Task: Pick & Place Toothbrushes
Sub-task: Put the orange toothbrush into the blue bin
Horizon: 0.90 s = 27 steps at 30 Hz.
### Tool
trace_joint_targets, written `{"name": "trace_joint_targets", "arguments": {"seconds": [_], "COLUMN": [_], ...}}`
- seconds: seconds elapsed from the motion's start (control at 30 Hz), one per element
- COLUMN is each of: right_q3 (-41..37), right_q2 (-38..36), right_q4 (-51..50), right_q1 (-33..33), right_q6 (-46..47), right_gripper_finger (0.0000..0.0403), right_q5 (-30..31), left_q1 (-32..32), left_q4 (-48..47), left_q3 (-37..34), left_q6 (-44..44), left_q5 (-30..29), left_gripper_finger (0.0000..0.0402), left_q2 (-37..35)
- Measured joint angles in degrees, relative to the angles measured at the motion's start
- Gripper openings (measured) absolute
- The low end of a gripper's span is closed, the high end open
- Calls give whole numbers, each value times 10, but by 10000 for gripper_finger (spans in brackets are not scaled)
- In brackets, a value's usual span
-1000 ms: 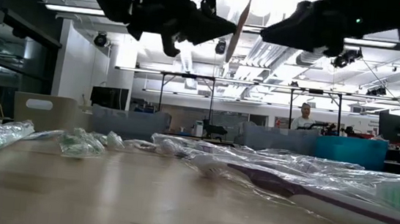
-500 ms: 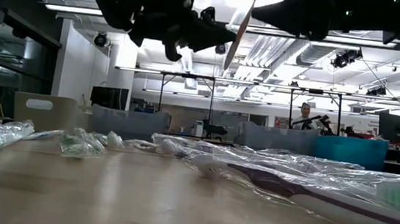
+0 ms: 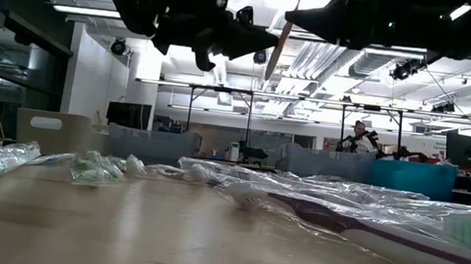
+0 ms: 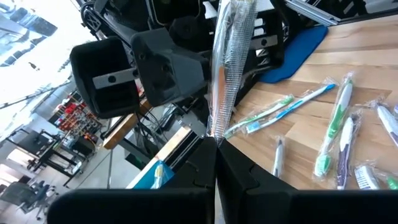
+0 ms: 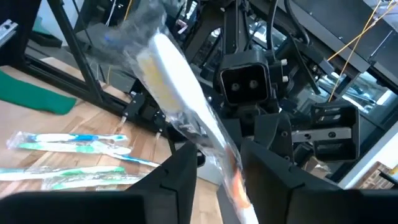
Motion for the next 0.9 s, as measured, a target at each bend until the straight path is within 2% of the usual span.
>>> {"name": "trace_joint_targets", "arguments": {"seconds": [0.1,0.27,0.37,0.5,0.6,0.73,0.9], "right_q3": [0,0,0,0,0,2,48], "right_q2": [1,1,0,0,-7,-30,-78], "right_q4": [3,8,8,4,-18,-66,-255], "right_q1": [0,0,0,1,0,1,0], "right_q6": [0,0,3,33,39,56,87], "right_gripper_finger": [90,23,18,19,13,13,13], "right_q5": [0,6,20,70,104,171,305], "left_q1": [0,-1,0,0,0,0,0], "left_q4": [-1,-6,-9,-20,-31,-32,-59], "left_q3": [0,0,0,0,0,0,0], "left_q6": [0,0,0,19,48,52,65], "left_q5": [0,4,2,-2,-3,-17,-52], "left_gripper_finger": [0,0,0,11,46,115,175], "left_q2": [0,0,0,0,0,-2,-2]}}
